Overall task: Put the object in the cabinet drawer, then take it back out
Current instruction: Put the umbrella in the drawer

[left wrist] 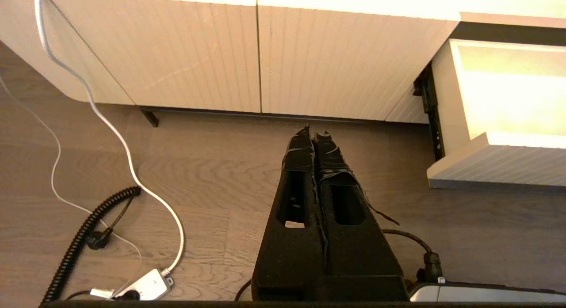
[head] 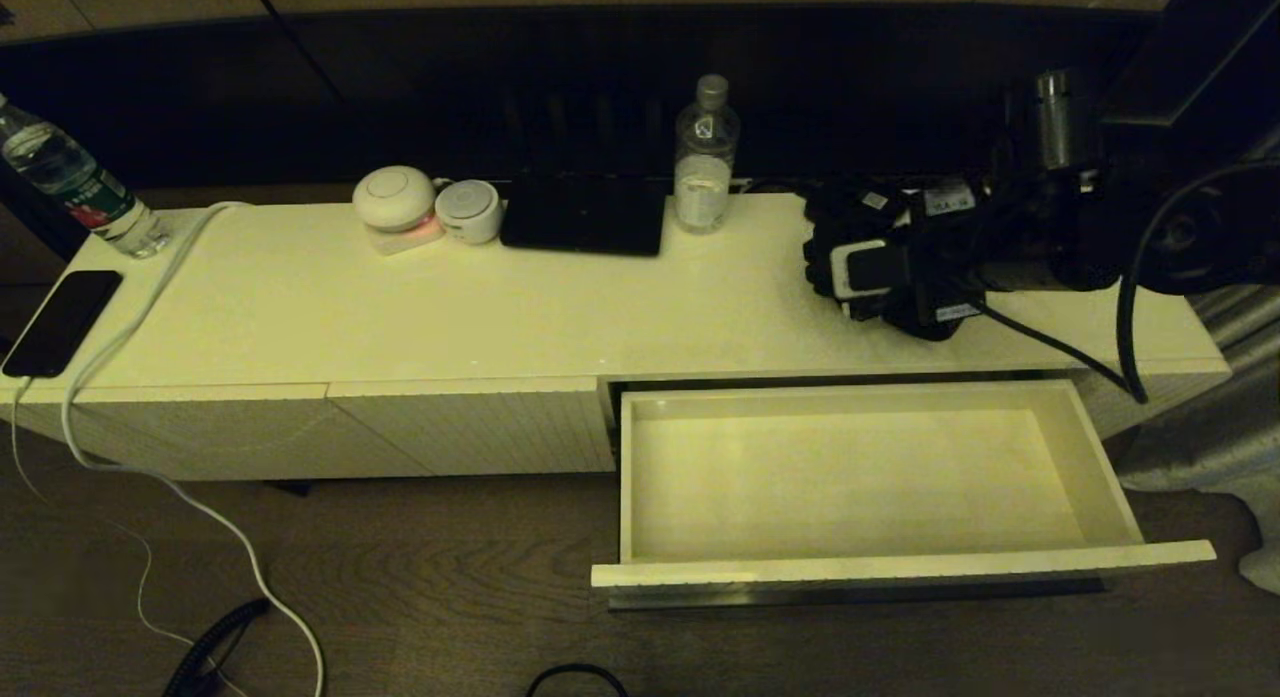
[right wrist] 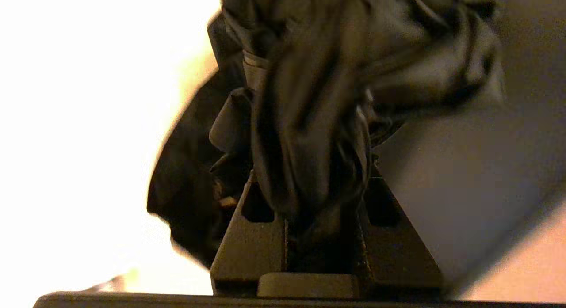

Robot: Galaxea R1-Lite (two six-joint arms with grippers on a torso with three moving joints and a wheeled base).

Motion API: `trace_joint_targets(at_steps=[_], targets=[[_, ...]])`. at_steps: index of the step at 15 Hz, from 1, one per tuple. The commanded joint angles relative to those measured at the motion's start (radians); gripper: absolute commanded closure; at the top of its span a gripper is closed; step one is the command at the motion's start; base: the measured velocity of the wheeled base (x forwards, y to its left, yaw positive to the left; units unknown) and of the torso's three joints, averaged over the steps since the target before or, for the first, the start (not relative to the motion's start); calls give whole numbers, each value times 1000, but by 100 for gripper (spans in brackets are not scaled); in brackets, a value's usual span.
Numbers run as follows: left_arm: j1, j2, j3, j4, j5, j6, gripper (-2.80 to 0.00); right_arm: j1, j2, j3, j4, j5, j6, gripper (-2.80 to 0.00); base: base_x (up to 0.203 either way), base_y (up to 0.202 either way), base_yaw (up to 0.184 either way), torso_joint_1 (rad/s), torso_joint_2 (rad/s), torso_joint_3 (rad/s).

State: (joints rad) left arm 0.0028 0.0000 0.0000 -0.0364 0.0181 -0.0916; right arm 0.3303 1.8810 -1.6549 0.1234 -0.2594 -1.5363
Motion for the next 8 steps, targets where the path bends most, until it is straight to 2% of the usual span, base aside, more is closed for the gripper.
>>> trace_joint_targets(at_steps=[1,3,5,8], targets=[[0,-2,0,0,0,0,0,35,-73,5,29,-14,69,0,0,0,0,0,0,0],[0,-2,0,0,0,0,0,57,-113,21,77,-21,110,0,0,0,0,0,0,0],[0,-2,0,0,0,0,0,85,-156,37,83,-22,118,0,0,0,0,0,0,0],[0,-2,0,0,0,0,0,136,-206,39,93,-47,179,0,0,0,0,0,0,0]])
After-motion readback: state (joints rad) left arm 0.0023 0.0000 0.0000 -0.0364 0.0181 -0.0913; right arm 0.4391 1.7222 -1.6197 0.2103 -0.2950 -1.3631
